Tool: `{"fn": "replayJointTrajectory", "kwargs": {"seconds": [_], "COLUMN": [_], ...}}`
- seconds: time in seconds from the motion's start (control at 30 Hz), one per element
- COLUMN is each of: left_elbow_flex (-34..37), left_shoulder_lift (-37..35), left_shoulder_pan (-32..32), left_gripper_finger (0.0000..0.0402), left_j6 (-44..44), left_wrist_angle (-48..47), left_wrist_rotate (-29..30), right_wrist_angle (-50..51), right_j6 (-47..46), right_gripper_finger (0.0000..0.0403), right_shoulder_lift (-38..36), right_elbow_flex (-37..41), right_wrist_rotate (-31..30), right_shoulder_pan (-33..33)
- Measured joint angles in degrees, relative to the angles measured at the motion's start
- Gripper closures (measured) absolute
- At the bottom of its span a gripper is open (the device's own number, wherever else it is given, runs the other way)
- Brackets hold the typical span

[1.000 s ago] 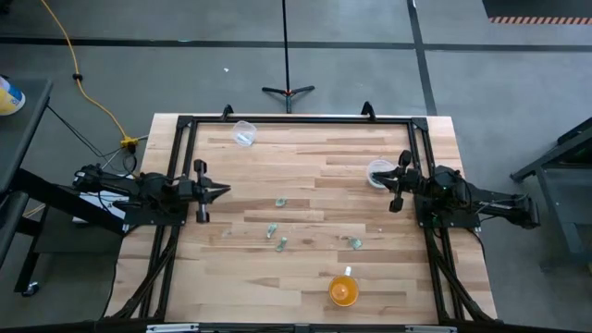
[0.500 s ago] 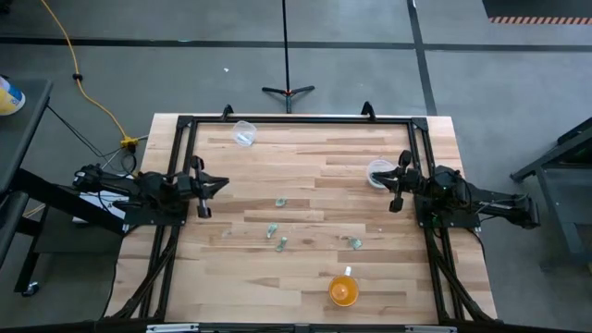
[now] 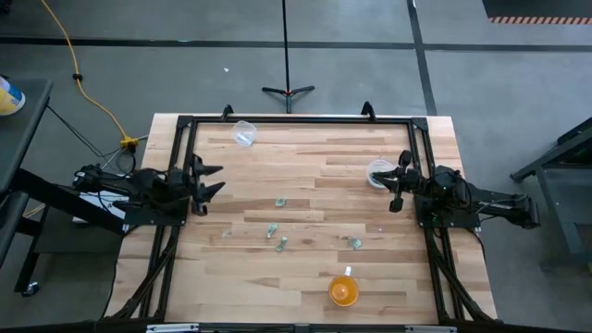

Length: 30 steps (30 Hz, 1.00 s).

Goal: Pick and place items into bin
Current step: Put the stevia packet into the top transparent bin

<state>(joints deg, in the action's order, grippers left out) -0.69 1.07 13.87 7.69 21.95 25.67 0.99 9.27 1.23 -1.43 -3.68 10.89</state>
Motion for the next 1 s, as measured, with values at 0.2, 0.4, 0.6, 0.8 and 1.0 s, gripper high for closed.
{"fn": "replayJointTrajectory", "kwargs": {"seconds": [0.2, 0.4, 0.6, 0.8, 1.0], "left_elbow_flex": [-1.05, -8.35, -18.92, -29.56, -37.13], "left_shoulder_lift": [6.15, 23.46, 44.61, 61.63, 76.04], "left_shoulder_pan": [0.0, -0.03, -0.04, -4.16, -10.76], "left_gripper_finger": [0.0106, 0.0106, 0.0105, 0.0105, 0.0105], "left_j6": [-3.37, -5.66, -6.46, -11.65, -14.52], "left_wrist_angle": [4.53, 5.61, 2.39, -9.28, -13.38], "left_wrist_rotate": [-0.19, 1.73, 2.14, 1.79, -11.44], "right_wrist_angle": [0.0, 0.0, 0.0, 0.0, 0.09], "right_j6": [0.2, -0.06, 0.03, 0.18, 0.18], "right_gripper_finger": [0.0385, 0.0384, 0.0385, 0.0383, 0.0385], "right_shoulder_lift": [0.0, 0.0, 0.0, 0.0, 0.0], "right_elbow_flex": [0.0, 0.0, 0.0, 0.0, 0.0], "right_wrist_rotate": [0.0, 0.0, 0.0, 0.15, 0.61], "right_shoulder_pan": [0.0, -0.01, 0.01, 0.0, 0.0]}}
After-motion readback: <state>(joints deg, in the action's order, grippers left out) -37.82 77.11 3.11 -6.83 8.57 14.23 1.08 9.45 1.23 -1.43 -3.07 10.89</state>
